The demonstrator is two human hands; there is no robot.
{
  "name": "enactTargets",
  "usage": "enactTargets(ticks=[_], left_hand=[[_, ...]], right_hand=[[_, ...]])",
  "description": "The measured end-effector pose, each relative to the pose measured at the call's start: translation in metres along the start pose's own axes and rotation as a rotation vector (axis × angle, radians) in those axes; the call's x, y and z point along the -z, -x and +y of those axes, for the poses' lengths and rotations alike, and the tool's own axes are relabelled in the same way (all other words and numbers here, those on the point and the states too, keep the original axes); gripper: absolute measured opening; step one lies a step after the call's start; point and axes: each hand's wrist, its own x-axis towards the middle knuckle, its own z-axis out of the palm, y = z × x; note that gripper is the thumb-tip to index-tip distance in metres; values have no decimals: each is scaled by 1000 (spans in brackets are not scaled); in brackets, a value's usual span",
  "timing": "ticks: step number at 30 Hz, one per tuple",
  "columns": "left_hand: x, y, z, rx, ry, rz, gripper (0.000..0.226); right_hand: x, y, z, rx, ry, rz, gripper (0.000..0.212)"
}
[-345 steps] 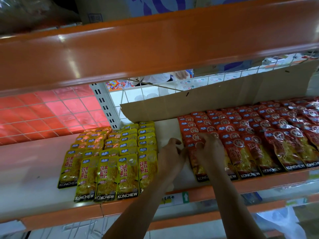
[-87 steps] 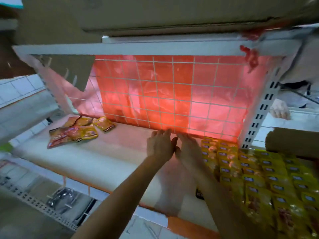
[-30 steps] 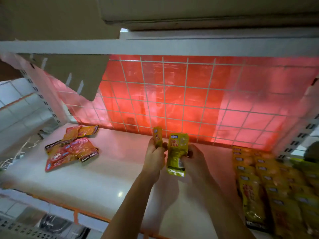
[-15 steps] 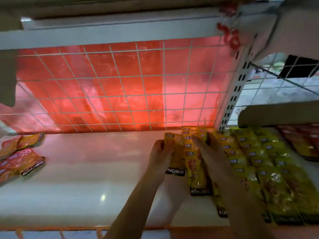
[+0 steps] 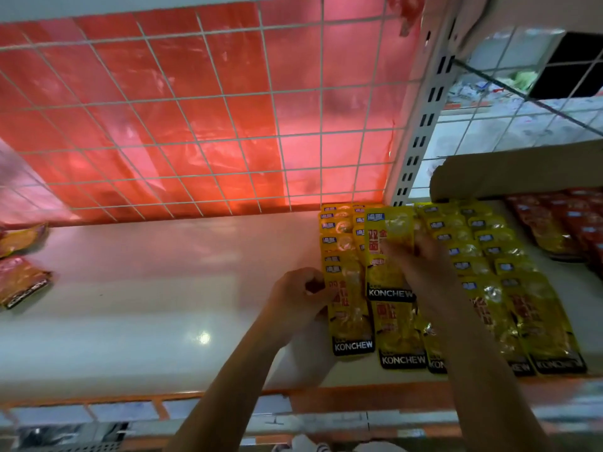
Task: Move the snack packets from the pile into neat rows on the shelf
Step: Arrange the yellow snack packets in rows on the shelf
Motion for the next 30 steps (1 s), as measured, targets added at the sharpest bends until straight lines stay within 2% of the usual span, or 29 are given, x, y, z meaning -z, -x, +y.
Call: enactTargets(ticks=[1,4,9,11,17,21,24,30], left_hand=[[-1,1,-2,-5,-27,-11,11],[-2,4,-7,-29,-105,-9,9],[-2,4,-7,-36,-181,49,14],[-3,2,-7,-29,-166,55,14],[-4,0,-10,19,-86,86,17],[-4,-5,-9,32,-35,173,10],[-5,-10,-4,44,1,192,14],[-8,-18,-2,106,24,198,9]], right_hand=[[1,2,0,-4,-13,-18,4],[4,2,5,-22,28,-11,2],[11,9,11,-14,163,-94,8],[12,16,11,-18,201,-142,3],[6,29,18,14,418,-215,15],[3,37,16,60,585,-265,23],[3,40,14,69,677,-271,9],[0,48,8,91,743,-239,49]])
